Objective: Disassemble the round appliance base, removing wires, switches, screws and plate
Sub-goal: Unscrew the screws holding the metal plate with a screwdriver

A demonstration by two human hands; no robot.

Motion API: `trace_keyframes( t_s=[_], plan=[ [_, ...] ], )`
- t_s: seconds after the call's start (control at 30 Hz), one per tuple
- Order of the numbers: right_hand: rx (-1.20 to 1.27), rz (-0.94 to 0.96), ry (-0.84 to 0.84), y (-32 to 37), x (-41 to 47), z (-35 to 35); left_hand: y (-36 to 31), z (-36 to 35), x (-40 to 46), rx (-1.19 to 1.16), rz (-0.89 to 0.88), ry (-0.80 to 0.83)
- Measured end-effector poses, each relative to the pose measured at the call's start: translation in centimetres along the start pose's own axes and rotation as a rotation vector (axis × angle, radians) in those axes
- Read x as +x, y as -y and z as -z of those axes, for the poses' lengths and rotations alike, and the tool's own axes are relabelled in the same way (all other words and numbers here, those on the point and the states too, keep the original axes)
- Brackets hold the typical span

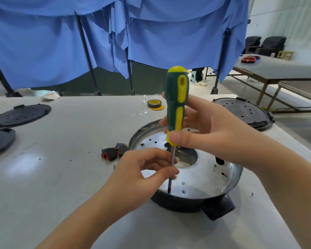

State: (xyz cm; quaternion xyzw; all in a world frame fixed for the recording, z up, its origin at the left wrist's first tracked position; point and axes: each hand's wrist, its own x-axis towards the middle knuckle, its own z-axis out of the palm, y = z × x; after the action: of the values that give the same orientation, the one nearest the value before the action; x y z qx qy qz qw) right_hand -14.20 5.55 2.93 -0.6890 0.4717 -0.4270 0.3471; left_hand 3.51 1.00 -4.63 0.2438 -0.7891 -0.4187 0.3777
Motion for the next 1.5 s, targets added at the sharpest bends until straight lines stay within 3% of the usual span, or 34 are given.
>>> trace_keyframes(
  t_s=[0.13,0.77,1.17,1.37,1.5],
  plan=[
    [-0.087,0.005,-0.065,-0.2,0.2,-0.3,0.3,-0.2,0.0,-0.020,0.008,-0.063],
    [0.081,0.114,-0.153,0.2,-0.2,1.2,0.1,0.1,-0.1,-0.032,0.019,-0.040],
    [-0.203,0.046,-0.194,-1.0,0.4,1.4,0.6,0.1,0.1,0.185,-0.039,-0.014],
    [-0.233,0.033,-0.191,-1.3,0.4,1.5,-0.4,1.1,1.5,0.193,0.172,0.197],
    [-0.242,0.031,-0.195,-1.3,0.5,1.5,-1.6,1.5,3.3,0.360,0.334,0.519]
  ],
)
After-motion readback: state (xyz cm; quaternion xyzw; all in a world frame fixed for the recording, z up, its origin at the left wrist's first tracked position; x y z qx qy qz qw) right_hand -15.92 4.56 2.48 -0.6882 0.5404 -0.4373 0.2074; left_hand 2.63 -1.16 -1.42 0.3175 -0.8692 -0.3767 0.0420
